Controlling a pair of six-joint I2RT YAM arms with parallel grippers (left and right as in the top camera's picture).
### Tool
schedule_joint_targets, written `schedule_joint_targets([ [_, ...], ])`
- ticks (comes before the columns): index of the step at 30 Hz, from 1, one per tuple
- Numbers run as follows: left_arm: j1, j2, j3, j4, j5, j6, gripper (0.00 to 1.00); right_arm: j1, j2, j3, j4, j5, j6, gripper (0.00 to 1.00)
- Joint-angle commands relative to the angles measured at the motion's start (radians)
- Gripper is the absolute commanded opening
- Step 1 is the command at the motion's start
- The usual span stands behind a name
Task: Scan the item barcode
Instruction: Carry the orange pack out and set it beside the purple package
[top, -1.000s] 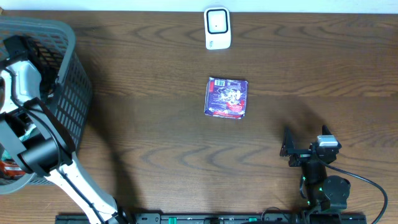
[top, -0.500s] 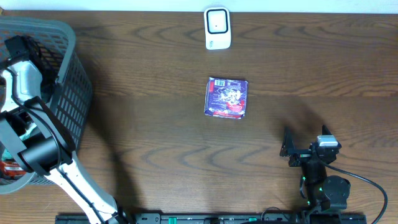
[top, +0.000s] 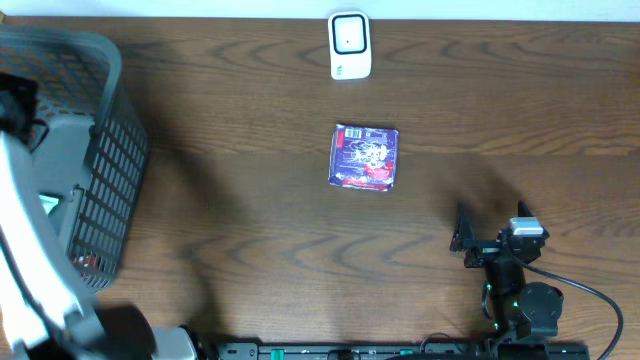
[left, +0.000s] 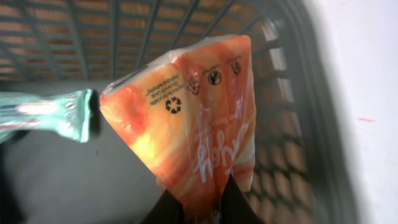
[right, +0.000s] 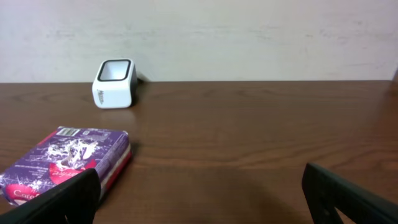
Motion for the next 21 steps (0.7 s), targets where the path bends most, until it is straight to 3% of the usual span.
schedule_joint_targets([
  [1, -0.045, -0.117, -0.002, -0.089, 0.097, 0.018, 0.08, -0.006, -0.006, -0.002, -0.004, 0.0, -0.014, 0.99],
  [4, -0.127, -0.162, -0.002, -0.106, 0.187, 0.056, 0.07, -0.006, -0.006, -0.002, -0.004, 0.0, -0.014, 0.99],
  [8, -0.33, -0.159, -0.002, -0.021, 0.414, 0.35, 0.07, -0.006, -0.006, -0.002, -0.005, 0.0, -0.014, 0.99],
  [10, -0.454, -0.137, -0.002, 0.006, 0.444, 0.447, 0.07, -0.006, -0.006, -0.002, -0.004, 0.0, -0.014, 0.99],
  [14, -0.677, -0.053, -0.002, 0.019, 0.416, 0.587, 0.07, -0.006, -0.006, -0.002, -0.004, 0.0, -0.014, 0.99],
  [21, -0.901, 0.198, -0.004, -0.016, 0.077, 0.626, 0.08, -0.006, -0.006, -0.002, -0.004, 0.0, -0.014, 0.99],
])
